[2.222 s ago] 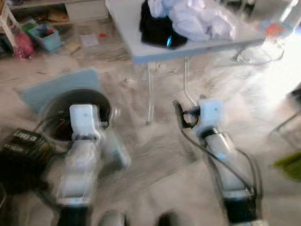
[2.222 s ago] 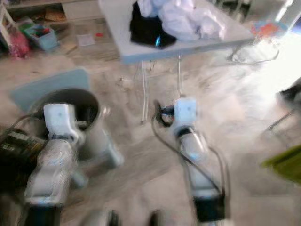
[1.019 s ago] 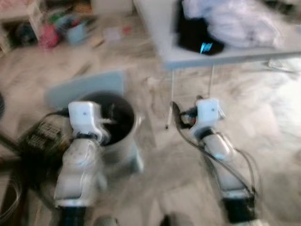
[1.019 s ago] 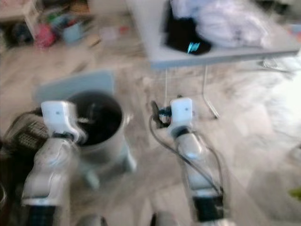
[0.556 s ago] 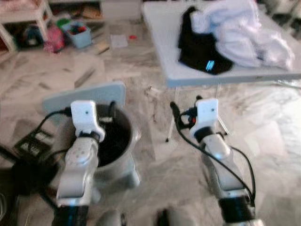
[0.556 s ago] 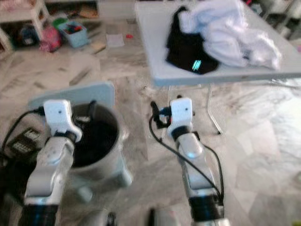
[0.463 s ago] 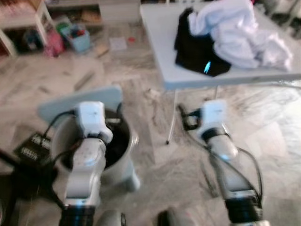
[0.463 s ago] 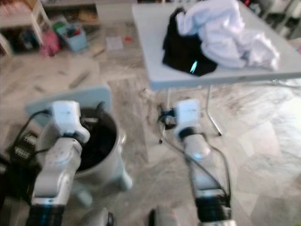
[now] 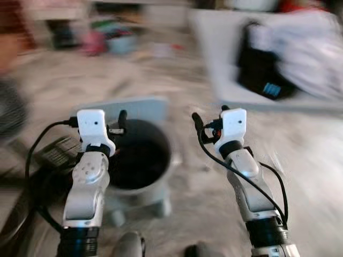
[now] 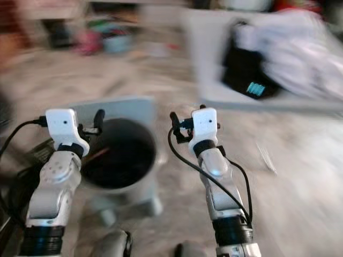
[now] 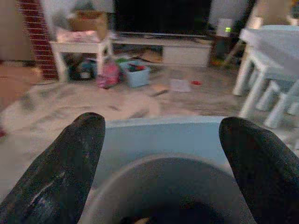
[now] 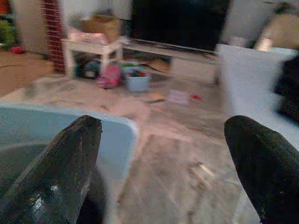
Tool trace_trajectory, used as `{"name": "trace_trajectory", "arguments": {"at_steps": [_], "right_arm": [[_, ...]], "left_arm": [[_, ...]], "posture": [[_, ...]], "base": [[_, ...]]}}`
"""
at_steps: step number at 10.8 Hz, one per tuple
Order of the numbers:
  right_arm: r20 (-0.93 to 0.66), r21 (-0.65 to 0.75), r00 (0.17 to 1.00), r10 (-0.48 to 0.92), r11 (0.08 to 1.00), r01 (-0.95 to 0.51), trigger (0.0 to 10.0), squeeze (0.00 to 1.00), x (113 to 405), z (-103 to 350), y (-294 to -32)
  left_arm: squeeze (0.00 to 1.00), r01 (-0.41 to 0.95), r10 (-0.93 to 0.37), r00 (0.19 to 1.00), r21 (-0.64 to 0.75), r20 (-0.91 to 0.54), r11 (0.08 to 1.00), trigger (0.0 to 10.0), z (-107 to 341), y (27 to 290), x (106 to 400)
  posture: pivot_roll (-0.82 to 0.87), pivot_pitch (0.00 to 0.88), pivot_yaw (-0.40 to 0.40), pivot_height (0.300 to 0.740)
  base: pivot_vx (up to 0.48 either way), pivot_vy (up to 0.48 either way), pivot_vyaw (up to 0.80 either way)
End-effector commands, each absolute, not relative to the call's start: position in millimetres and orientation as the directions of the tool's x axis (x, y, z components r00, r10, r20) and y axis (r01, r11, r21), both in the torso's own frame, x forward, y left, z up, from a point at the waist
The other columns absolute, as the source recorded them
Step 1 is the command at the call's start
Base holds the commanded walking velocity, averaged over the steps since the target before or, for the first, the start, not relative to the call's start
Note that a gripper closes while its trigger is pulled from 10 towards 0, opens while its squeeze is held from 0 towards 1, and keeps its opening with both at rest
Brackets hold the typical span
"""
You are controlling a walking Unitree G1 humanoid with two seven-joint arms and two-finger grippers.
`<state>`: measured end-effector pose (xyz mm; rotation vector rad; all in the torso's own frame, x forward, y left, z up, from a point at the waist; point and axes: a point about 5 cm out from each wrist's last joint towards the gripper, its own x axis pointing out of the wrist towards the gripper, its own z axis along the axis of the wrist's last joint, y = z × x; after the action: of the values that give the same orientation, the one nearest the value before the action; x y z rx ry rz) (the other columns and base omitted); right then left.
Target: Hang hanger
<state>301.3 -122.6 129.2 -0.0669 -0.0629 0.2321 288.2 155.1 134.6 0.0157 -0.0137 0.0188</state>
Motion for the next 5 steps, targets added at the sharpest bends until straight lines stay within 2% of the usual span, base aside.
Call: {"name": "trace_trajectory", "arguments": {"at_steps": [1,3,5], "right_arm": [[0.057,-0.061,0.976,0.212,0.976,-0.209,10.0,0.00,300.4,126.9,-125.8],[0.053,-0.060,0.976,0.210,0.977,-0.207,10.0,0.00,296.3,125.6,-127.9],[0.032,-0.084,0.987,0.155,0.985,-0.151,10.0,0.00,286.0,123.3,-145.7]], "left_arm": [[0.00,-0.022,0.023,1.000,0.055,-0.017,0.998,10.0,131.2,159.7,290.1],[0.00,-0.016,0.028,0.992,0.098,-0.126,0.995,10.0,112.1,177.2,286.3],[0.00,0.022,0.002,0.952,0.077,-0.305,0.997,10.0,79.9,187.9,283.0]], "posture": [[0.07,0.043,-0.041,0.740],[0.04,0.063,-0.038,0.740],[-0.01,0.111,-0.022,0.740]], "base": [[0.000,0.000,0.64],[0.000,0.000,0.00],[0.000,0.000,0.00]]}}
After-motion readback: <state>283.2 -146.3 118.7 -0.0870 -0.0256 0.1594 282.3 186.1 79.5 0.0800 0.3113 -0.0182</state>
